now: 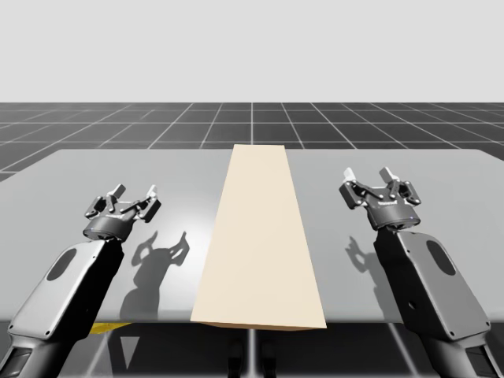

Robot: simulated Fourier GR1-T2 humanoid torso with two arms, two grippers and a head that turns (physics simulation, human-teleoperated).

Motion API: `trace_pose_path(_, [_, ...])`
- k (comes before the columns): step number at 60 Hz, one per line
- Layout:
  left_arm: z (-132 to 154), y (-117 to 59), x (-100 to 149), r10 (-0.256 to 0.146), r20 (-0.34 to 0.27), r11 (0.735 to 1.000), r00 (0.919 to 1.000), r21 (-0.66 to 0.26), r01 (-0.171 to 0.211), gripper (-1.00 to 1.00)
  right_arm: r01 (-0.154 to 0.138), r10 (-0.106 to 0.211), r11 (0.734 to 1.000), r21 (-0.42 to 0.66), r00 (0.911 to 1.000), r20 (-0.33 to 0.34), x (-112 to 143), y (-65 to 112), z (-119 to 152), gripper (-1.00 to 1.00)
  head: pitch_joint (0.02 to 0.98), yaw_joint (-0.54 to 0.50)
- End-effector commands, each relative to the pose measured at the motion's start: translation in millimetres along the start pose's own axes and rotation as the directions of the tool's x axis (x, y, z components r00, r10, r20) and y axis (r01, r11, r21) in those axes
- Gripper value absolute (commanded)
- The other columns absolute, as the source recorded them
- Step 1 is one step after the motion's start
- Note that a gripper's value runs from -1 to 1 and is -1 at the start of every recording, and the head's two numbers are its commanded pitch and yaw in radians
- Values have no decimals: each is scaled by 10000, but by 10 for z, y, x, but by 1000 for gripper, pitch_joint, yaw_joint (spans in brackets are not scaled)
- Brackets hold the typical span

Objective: Retrieve the object from inside the box.

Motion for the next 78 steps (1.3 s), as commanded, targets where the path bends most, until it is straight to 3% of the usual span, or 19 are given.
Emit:
trace_pose_path(1, [-5, -3, -7, -53, -10, 10000, 10000, -28, 53, -1000, 58, -59, 10000, -73, 9999, -122, -12, 19, 28, -1000, 66, 13])
trace_pose_path(7, [-16, 2, -26, -175, -189, 9998, 9997, -80, 174, -1000, 71, -62, 9998, 210, 9991, -424, -24, -20, 6, -1000, 68, 13])
trace_pose_path(12, [-45, -22, -113, -687, -880, 9969, 9937, -446, 650, -1000, -297, 344, 9981, 546, 9957, -865, -101, -77, -2, -1000, 67, 12])
trace_pose_path(15, [-45, -90, -210, -1501, -1392, 9859, 9788, -957, 1376, -1000, -319, 466, 9935, 1093, 9898, -1344, -169, -86, 9, -1000, 66, 13])
trace_pose_path(18, [-29, -167, -270, -1803, -1720, 9774, 9685, -1414, 1569, -1000, -98, 488, 9820, 1887, 9780, -2030, -225, -76, 24, -1000, 67, 13])
trace_pose_path(19, [-17, -207, -299, -2091, -1768, 9696, 9618, -1651, 1804, -1000, -260, 698, 9771, 2113, 9768, -2026, -254, -61, 38, -1000, 67, 12])
trace_pose_path(22, [10, -270, -331, -2260, -1679, 9581, 9595, -2162, 1878, -1000, -354, 950, 9624, 2693, 9728, -2114, -295, -24, 64, -1000, 68, 10])
trace_pose_path(28, [80, -401, -370, -2498, -1178, 9236, 9611, -3270, 2000, -1000, -253, 1038, 9350, 3538, 9733, -2045, -352, 61, 121, -1000, 70, 8])
trace_pose_path(32, [173, -558, -392, -2757, -762, 8786, 9582, -4242, 2191, -1000, -298, 1216, 9086, 4166, 9731, -1957, -397, 149, 168, -1000, 69, 8])
trace_pose_path(40, [375, -898, -375, -2924, -43, 7904, 9563, -5640, 2392, -1000, -377, 1463, 8570, 5139, 9741, -1725, -447, 322, 248, -1000, 71, 3])
trace_pose_path(45, [505, -1125, -361, -2750, 146, 7364, 9613, -6396, 2203, -1000, -541, 1631, 8167, 5745, 9766, -1399, -480, 457, 303, -1000, 75, 2])
trace_pose_path(50, [574, -1243, -390, -2862, 225, 6987, 9579, -6792, 2247, -1000, -435, 1588, 7783, 6263, 9788, -1293, -499, 569, 368, -1000, 75, 0])
trace_pose_path(52, [599, -1277, -407, -2951, 273, 6817, 9551, -6944, 2305, -1000, -145, 1257, 7584, 6517, 9842, -1245, -514, 634, 406, -1000, 76, -1])
trace_pose_path(54, [607, -1289, -413, -2954, 268, 6780, 9550, -6984, 2293, -1000, -151, 1185, 7505, 6607, 9866, -1120, -522, 666, 424, -1000, 77, -2])
trace_pose_path(57, [631, -1319, -431, -3061, 316, 6624, 9515, -7107, 2368, -1000, -117, 1189, 7124, 7017, 9874, -1043, -533, 746, 483, -1000, 79, -3])
trace_pose_path(64, [640, -1327, -436, -3056, 309, 6578, 9517, -7157, 2345, -1000, -13, 1097, 6687, 7436, 9892, -969, -541, 841, 557, -1000, 80, -4])
trace_pose_path(68, [640, -1330, -443, -3103, 314, 6572, 9501, -7151, 2383, -1000, 87, 953, 6611, 7502, 9909, -954, -554, 917, 597, -1000, 83, -8])
trace_pose_path(72, [642, -1340, -463, -3229, 329, 6535, 9459, -7152, 2480, -1000, -9, 1039, 6673, 7448, 9903, -920, -583, 992, 628, -1000, 84, -11])
trace_pose_path(78, [647, -1359, -491, -3362, 329, 6437, 9412, -7215, 2551, -1000, 82, 1056, 6475, 7620, 9893, -1004, -640, 1088, 659, -1000, 86, -16])
